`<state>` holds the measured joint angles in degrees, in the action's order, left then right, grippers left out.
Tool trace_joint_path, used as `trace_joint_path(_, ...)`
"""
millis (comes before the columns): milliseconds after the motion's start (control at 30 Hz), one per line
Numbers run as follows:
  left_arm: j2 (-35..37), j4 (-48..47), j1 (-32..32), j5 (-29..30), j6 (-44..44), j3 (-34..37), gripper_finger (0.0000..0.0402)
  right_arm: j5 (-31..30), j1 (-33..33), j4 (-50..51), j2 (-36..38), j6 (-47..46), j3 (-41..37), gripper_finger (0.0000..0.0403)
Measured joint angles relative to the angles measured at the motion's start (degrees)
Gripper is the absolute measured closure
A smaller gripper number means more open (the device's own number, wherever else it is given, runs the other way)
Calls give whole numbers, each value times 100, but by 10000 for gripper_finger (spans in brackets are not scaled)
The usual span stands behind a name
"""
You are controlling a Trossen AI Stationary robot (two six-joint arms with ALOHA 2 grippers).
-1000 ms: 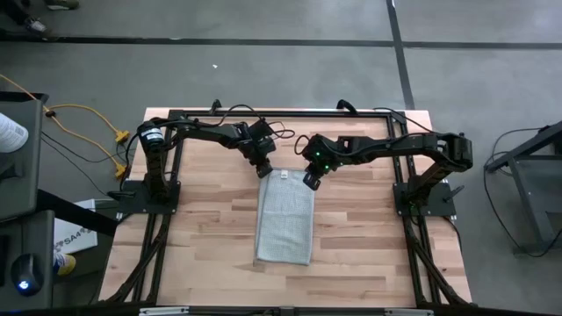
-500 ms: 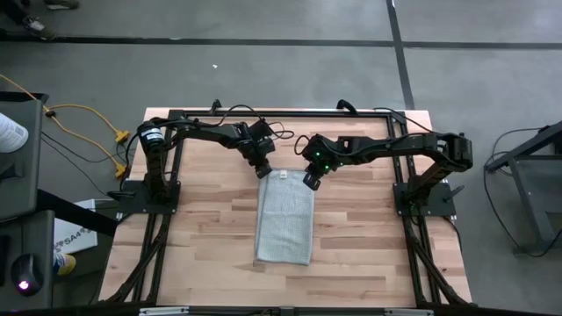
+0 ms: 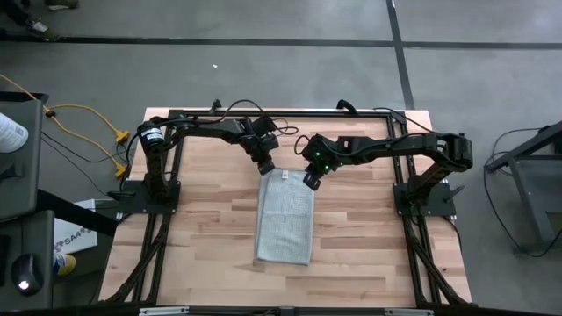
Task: Fold microfiber towels
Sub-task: Fold the gray towel
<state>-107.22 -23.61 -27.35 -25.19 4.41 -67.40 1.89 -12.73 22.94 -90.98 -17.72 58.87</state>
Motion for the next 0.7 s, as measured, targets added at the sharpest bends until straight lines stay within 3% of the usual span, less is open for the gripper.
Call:
trace_joint_path(300, 0, -578, 2, 482, -136, -19, 401, 0, 0, 0, 0, 4, 0, 400)
trace_joint_path(700, 6, -654, 2, 481, -136, -19, 402, 0, 0, 4, 0, 22, 0, 400)
